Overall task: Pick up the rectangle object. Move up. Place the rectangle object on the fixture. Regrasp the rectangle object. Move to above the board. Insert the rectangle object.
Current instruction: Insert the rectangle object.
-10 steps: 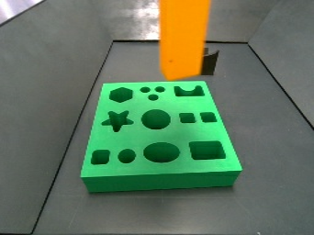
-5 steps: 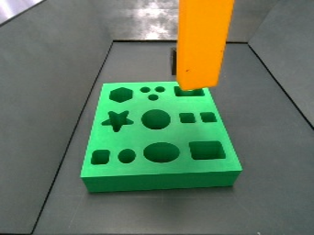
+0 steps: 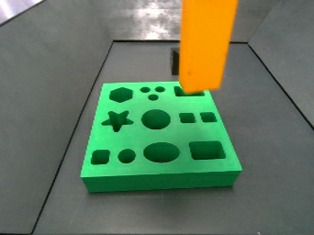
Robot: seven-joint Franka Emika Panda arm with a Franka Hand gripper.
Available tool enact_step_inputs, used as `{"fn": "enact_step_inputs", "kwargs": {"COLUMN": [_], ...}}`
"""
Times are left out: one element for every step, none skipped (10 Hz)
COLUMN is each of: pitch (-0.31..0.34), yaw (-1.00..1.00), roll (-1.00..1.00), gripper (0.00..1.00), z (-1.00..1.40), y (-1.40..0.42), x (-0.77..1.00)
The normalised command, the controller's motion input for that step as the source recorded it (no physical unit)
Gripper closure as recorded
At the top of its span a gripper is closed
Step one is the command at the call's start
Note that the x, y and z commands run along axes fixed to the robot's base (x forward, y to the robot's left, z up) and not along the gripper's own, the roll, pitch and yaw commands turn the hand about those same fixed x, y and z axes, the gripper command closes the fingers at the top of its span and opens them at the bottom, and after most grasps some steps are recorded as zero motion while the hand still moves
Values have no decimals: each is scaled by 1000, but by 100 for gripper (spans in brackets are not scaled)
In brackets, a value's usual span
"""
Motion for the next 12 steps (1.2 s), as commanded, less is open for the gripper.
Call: {"fn": "enact_step_inputs", "kwargs": {"pitch": [-20, 0, 43, 0, 0, 47, 79, 0, 0, 0, 0, 0], "yaw": [-506, -451, -383, 0, 214, 326, 280, 0, 0, 0, 0, -14], "roll": [21, 0, 30, 6, 179, 437, 470, 0, 47, 40, 0, 0], "gripper": [100, 100, 100, 100, 100, 100, 100, 100, 100, 100, 100, 100], "z": [-403, -309, 0, -29, -51, 0, 6, 0, -137, -203, -194, 0], "y": [-191, -189, -129, -26, -89, -129, -191, -29, -220, -246, -140, 0], "x": [549, 609, 483, 20, 166, 180, 231, 0, 71, 154, 140, 63]}}
